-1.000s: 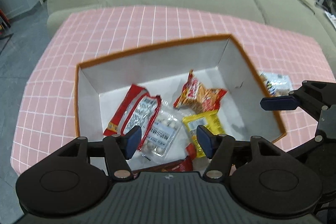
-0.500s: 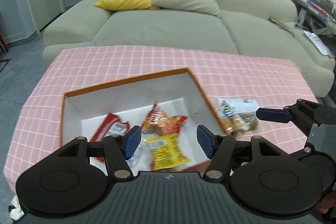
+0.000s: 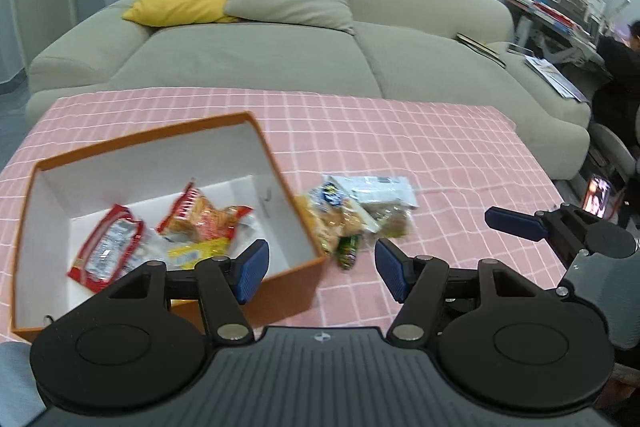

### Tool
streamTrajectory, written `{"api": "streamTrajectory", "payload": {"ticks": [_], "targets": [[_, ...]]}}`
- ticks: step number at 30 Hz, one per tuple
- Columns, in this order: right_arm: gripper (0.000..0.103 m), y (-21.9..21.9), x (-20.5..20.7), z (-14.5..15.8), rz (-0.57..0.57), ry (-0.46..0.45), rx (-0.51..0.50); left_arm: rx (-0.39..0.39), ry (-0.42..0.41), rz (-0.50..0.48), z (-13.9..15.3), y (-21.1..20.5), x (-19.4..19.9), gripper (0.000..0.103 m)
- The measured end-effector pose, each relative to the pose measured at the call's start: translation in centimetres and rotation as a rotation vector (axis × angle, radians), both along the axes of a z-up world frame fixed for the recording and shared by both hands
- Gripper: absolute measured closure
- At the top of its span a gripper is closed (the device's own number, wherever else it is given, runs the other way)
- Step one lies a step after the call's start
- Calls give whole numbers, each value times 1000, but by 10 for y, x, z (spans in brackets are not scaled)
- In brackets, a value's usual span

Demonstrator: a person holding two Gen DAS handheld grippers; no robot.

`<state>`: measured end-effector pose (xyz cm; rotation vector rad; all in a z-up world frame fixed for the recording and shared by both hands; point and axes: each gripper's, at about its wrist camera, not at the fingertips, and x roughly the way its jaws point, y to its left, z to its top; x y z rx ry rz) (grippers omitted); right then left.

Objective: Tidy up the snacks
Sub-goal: 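Move both tools back over the remaining snacks, then grasp the potato chip bag with the left tool while the right tool grasps the clear nut bag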

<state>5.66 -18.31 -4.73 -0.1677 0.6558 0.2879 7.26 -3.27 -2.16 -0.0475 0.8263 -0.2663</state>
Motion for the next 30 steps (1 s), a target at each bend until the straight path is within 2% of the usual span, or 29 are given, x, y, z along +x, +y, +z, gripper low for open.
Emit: {"api": "streamTrajectory", "payload": {"ticks": [8,14,22,30], "targets": [[17,-32,-7,-32,-86,28,-45,-44,25,-38,-19,-27,-1,32],[18,-43,1,-43,-78,12,-62,-12,-7,-20,-21,-42,3,34],[27,-38,33,-62,7,24,-134,122,20,-155,-27,-62,28,34],[29,-31,69,-84,137,32,-252,319,47,-320,-36,-83,64,34]]}}
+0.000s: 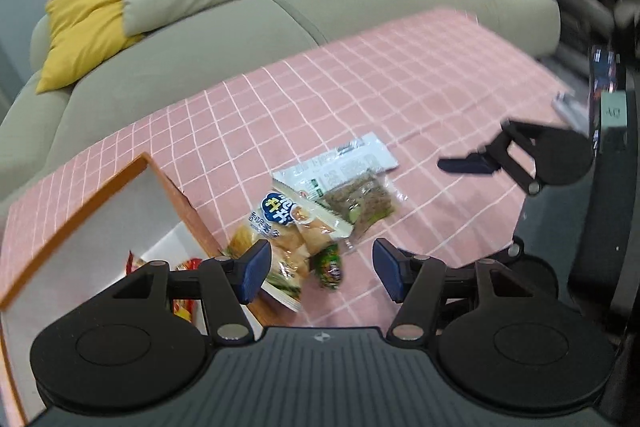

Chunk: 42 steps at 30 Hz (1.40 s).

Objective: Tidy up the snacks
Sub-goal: 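Grasp the potato chip bag with the left tool while the right tool grasps the clear nut bag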

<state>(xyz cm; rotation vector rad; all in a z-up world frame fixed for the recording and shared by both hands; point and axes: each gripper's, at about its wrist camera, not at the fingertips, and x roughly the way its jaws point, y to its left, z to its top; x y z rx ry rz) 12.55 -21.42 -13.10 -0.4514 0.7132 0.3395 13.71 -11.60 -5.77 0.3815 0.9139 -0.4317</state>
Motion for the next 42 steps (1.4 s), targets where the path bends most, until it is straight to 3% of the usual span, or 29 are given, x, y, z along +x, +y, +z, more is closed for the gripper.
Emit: {"api": "streamTrajectory", "payload": {"ticks": [9,11,16,21,26,30,42], "targets": [[29,6,35,-17,185,7,-54,165,78,-137,-23,-15,42,26],[29,9,42,-22,222,14,-73,183,107,-148,-27,-15,52,21],[33,14,56,-31,279,57,-97,223,170,-186,-39,-17,68,20],[35,18,62,-36,291,63,-138,251,188,-206,-47,-16,77,19],[48,23,66,-39,300,64,-182,277,216,-227,-55,-18,82,18],[51,25,63,-43,304,38,-214,294,228,-245,-60,-19,86,18],[59,23,63,-40,253,59,-183,365,254,-248,-81,-25,95,15]]}}
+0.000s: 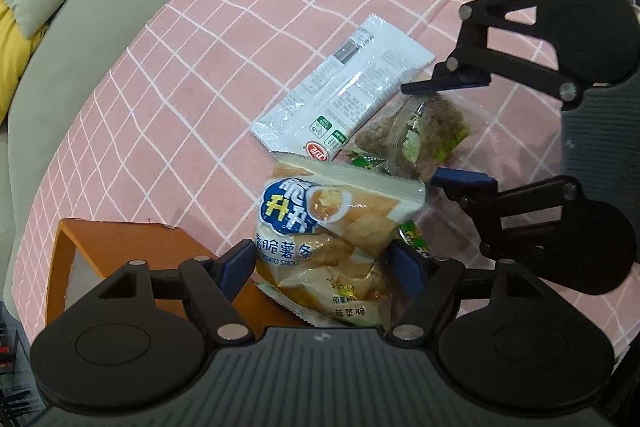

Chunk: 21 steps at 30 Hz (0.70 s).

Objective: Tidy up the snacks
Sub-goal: 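Grasp the potato chip bag with the left tool while the right tool grasps the clear nut bag, then carry the chip bag and nut bag over the box with both tools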

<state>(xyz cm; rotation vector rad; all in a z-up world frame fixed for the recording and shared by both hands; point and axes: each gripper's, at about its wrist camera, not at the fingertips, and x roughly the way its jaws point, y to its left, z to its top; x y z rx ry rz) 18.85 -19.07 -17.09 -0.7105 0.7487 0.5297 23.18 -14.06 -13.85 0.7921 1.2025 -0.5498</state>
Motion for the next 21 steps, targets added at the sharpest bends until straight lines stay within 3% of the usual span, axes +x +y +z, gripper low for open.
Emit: {"api": "streamTrajectory", "payload": {"ticks": [3,9,11,21], "targets": [[60,-1,4,1,-21,23,19,33,-35,2,-5,-2,-2,21],[61,-1,6,3,-37,46,27,25,-57,33,-6,-2,-3,37],[61,-1,5,3,-45,50,30,27,-64,33,-6,-2,-7,47],[63,-2,-5,8,-72,75,21,-32,-81,52,8,2,-24,61]]}}
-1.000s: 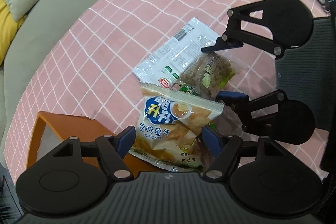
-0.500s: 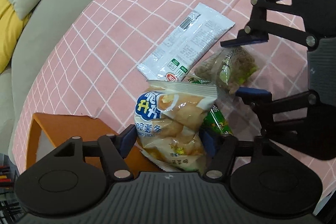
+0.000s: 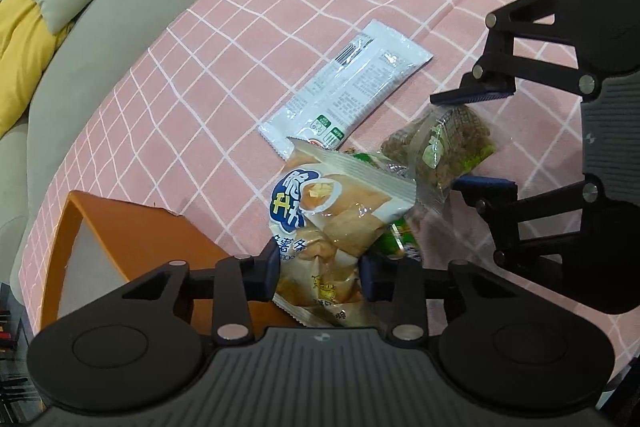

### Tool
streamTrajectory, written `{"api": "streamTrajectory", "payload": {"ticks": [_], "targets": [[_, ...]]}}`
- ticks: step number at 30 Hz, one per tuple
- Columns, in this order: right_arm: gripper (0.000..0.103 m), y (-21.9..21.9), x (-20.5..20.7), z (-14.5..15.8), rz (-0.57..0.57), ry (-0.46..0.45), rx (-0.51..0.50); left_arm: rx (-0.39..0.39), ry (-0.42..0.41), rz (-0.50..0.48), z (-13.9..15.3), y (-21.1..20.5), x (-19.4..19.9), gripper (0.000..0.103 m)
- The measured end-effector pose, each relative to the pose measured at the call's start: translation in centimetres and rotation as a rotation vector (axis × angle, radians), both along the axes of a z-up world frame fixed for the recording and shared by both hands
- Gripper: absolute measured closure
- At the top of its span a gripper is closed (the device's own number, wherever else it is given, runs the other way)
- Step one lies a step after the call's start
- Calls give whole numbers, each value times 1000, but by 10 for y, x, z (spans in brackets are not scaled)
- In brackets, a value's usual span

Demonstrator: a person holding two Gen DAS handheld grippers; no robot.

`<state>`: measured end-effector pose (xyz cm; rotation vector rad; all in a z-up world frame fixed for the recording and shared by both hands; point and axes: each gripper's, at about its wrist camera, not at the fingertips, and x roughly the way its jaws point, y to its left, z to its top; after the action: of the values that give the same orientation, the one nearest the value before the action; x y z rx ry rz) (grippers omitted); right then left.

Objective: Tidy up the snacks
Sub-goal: 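Carry the chip bag and nut bag over the box with both tools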

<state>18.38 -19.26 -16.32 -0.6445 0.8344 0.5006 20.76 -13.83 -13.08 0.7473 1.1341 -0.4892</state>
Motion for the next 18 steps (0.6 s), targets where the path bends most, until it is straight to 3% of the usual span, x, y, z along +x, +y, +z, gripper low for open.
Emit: {"api": "streamTrajectory", "payload": {"ticks": [18], "targets": [[64,-24,-37,23,-42,62,44,-132,-13,40,45,-4,-56,65]]}}
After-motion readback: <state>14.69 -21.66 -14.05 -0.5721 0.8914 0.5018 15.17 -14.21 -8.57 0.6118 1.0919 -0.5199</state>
